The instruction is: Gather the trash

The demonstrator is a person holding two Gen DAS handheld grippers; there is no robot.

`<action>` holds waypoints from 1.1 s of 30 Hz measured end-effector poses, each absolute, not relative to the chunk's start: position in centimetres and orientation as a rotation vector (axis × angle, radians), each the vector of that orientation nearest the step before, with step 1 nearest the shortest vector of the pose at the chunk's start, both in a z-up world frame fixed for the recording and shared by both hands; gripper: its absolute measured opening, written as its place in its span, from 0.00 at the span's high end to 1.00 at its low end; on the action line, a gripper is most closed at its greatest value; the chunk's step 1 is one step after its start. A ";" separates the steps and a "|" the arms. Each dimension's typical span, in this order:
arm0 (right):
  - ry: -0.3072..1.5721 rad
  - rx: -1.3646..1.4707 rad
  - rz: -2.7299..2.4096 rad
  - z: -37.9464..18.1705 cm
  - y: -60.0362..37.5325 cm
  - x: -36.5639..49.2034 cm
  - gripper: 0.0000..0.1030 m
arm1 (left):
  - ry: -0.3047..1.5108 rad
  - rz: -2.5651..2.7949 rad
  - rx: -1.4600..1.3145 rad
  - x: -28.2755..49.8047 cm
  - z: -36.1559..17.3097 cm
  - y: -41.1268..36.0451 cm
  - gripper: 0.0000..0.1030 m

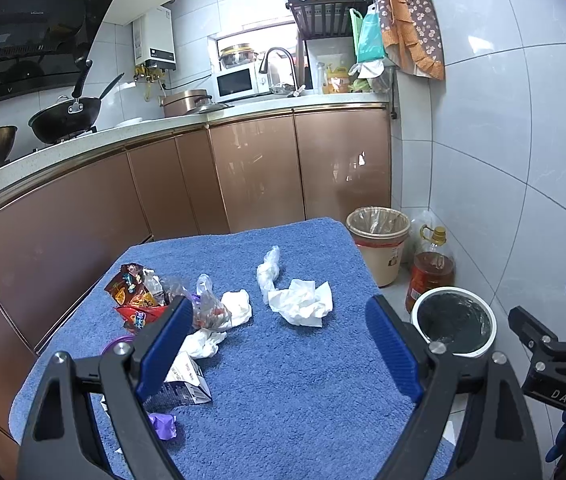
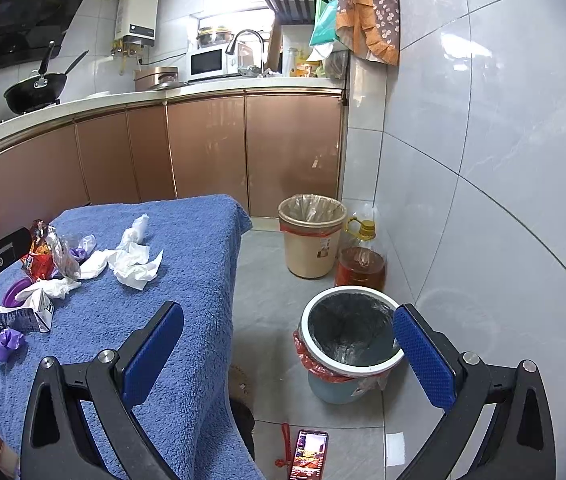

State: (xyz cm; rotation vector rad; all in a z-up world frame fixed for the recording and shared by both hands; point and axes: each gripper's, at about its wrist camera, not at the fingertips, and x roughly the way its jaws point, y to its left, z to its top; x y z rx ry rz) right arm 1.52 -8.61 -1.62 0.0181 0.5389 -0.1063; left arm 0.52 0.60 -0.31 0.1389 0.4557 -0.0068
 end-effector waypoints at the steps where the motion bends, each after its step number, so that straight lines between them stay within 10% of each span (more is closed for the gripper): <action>1: 0.539 0.018 -0.106 -1.6 -8.6 1.5 0.00 | 0.455 -0.007 0.139 0.5 -0.3 0.6 0.14; 33: 0.550 0.013 -0.098 -2.2 -8.4 2.1 0.00 | 0.476 -0.038 0.122 0.6 -0.3 -0.6 0.14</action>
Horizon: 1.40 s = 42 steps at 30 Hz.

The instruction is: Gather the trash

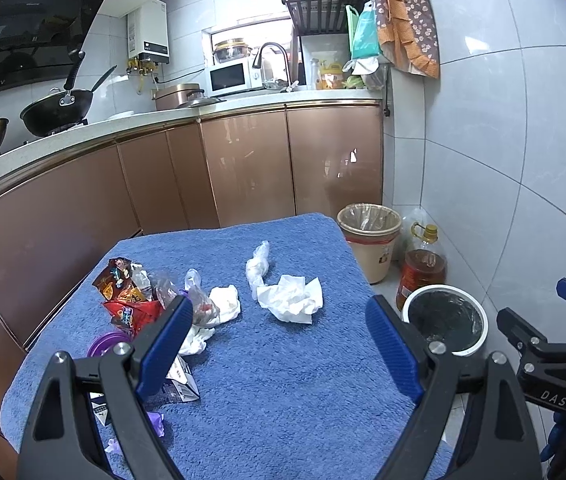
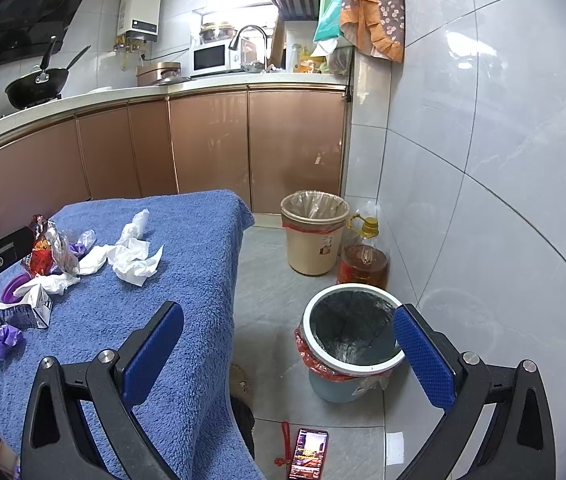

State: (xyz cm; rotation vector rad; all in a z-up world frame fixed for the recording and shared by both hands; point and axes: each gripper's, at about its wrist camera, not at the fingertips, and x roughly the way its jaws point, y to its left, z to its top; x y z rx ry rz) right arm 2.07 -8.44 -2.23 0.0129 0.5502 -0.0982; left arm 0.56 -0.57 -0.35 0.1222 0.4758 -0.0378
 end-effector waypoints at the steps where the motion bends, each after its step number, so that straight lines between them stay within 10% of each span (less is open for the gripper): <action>1: 0.551 0.013 -0.097 -2.3 -8.4 2.1 0.00 | 0.478 -0.040 0.121 0.7 -0.4 -0.3 0.14; 20: 0.577 -0.005 -0.029 -2.2 -7.8 4.1 0.01 | 0.526 -0.156 0.085 1.2 -0.7 1.8 0.14; 29: 0.633 -0.009 0.180 -2.4 -4.7 7.3 0.21 | 0.600 -0.113 0.043 2.9 -1.7 9.6 0.15; 42: 0.743 -0.003 0.419 -5.6 0.5 14.7 0.36 | 0.897 -0.285 -0.107 8.6 -4.1 18.1 0.39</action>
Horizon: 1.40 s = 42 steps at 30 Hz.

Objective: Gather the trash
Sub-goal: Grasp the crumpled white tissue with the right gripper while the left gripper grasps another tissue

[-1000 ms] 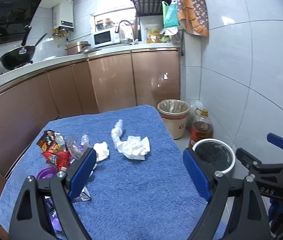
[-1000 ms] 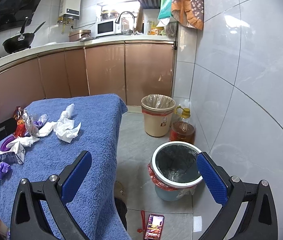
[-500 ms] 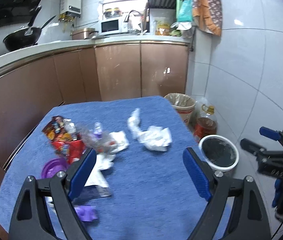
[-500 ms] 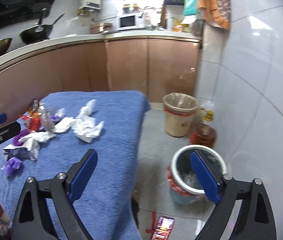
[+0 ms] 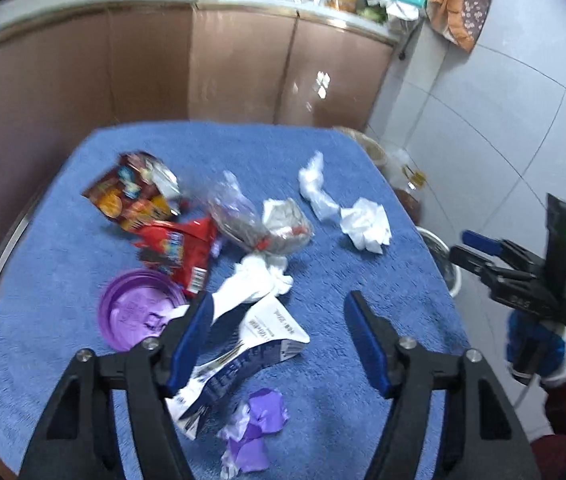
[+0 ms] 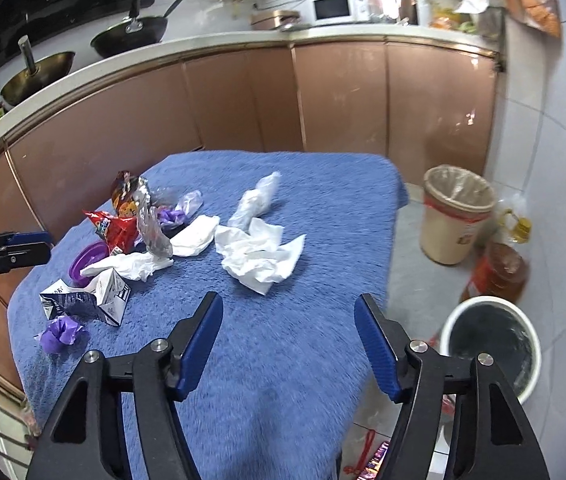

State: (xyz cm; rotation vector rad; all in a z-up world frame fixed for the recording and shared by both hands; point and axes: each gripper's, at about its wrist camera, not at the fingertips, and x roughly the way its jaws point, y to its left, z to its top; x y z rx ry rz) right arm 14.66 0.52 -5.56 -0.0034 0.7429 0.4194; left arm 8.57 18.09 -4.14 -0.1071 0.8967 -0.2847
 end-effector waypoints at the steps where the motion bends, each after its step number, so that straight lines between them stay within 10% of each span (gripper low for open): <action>1: 0.754 -0.005 0.437 -5.9 0.9 15.3 0.36 | 0.923 -0.302 -0.112 9.4 -4.3 17.9 0.40; 21: 0.895 -0.040 0.612 -9.7 5.9 24.3 0.37 | 1.300 -0.317 0.031 19.2 -11.2 15.3 0.58; 32: 0.936 -0.053 0.653 -11.0 7.2 25.2 0.76 | 1.301 -0.361 -0.029 19.2 -12.4 15.3 0.88; 42: 0.906 -0.046 0.654 -9.0 6.0 23.1 0.84 | 1.215 -0.392 -0.025 16.5 -9.3 14.8 0.92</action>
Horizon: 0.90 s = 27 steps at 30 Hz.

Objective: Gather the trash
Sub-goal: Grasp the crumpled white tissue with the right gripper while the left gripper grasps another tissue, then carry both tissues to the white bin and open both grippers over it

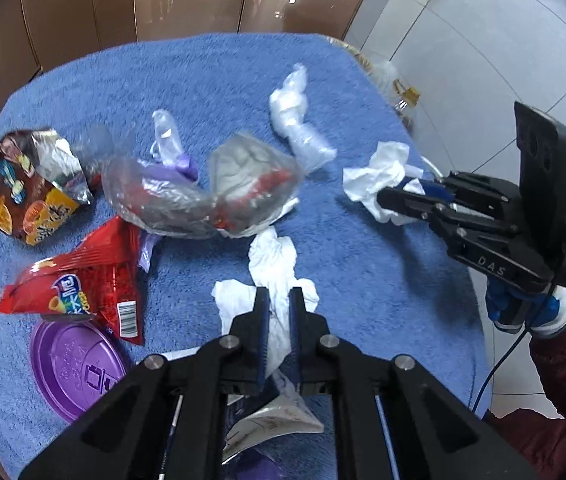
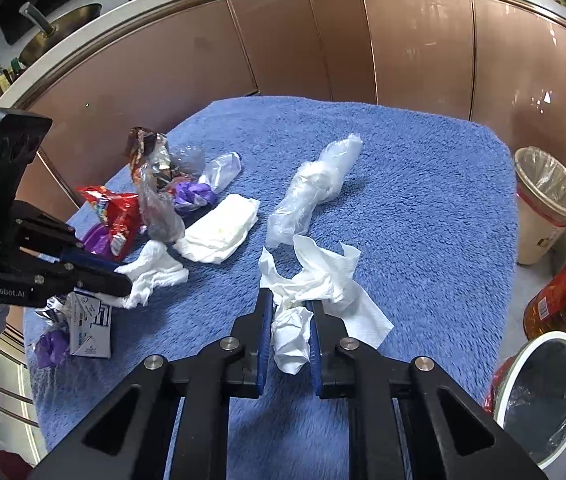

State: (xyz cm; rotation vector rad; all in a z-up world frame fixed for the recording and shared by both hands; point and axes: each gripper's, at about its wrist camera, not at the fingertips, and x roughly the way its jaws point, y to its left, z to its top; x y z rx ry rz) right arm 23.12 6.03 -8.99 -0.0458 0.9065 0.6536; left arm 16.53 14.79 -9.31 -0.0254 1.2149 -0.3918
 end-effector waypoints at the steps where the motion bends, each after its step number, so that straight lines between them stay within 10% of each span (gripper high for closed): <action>1: 0.901 -0.044 0.653 -8.6 5.8 22.5 0.84 | 1.205 -0.394 -0.028 16.1 -8.9 14.9 0.92; 16: 0.771 0.073 0.606 -3.5 -0.5 17.4 0.84 | 1.028 -0.396 -0.052 12.7 1.4 14.0 0.92; 27: 0.797 0.133 0.247 -6.1 -13.5 17.0 0.84 | 1.008 -0.599 -0.009 17.7 3.4 -0.7 0.92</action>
